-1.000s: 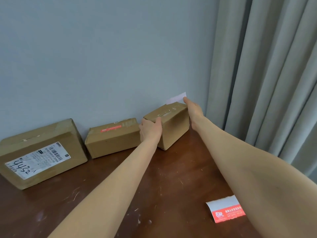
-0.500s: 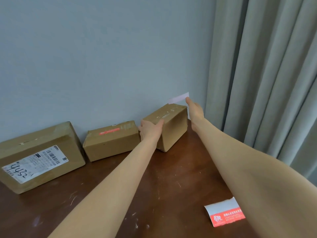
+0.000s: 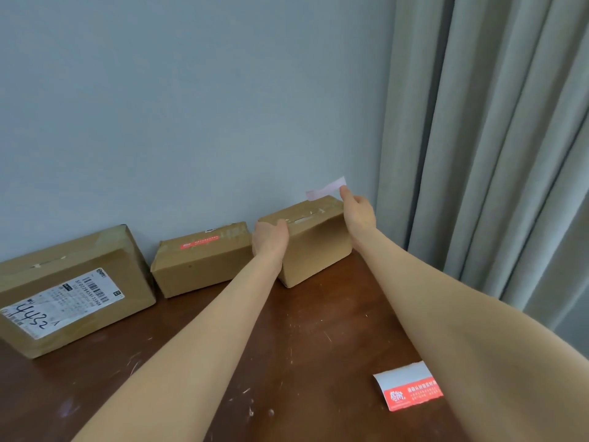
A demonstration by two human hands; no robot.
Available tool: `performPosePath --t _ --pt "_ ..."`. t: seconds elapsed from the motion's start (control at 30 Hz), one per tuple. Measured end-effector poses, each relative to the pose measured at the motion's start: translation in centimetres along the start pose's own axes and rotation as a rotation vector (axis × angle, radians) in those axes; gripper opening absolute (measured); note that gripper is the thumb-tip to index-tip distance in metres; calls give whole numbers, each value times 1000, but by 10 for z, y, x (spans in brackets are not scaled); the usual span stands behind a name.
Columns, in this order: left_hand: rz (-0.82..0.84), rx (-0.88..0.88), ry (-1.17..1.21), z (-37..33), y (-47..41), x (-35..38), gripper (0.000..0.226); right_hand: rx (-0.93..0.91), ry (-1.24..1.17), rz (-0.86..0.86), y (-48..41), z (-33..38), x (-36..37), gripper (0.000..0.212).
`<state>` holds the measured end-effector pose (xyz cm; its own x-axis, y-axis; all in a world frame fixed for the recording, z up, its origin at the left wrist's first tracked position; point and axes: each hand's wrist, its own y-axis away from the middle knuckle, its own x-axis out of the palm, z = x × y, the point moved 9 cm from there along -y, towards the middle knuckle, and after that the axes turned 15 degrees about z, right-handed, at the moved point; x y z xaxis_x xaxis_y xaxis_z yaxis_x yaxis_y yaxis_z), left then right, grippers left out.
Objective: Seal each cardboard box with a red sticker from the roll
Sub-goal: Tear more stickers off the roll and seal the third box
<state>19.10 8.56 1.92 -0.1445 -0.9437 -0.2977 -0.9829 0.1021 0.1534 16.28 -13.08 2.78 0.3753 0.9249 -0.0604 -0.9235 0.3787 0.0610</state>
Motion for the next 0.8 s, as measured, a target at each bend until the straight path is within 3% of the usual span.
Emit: performPosePath --t 0.4,0.53,0.67,0.8 --pt "33 33 -191 -7 96 -36 53 54 300 16 121 11 -14 56" --pt "82 54 -196 -3 125 -35 37 30 397 16 153 16 -16 51" --pt "72 42 -279 0 139 -38 57 30 476 -3 173 17 -15 48" --pt "76 52 -297 2 144 -40 60 28 507 -21 182 17 -14 47"
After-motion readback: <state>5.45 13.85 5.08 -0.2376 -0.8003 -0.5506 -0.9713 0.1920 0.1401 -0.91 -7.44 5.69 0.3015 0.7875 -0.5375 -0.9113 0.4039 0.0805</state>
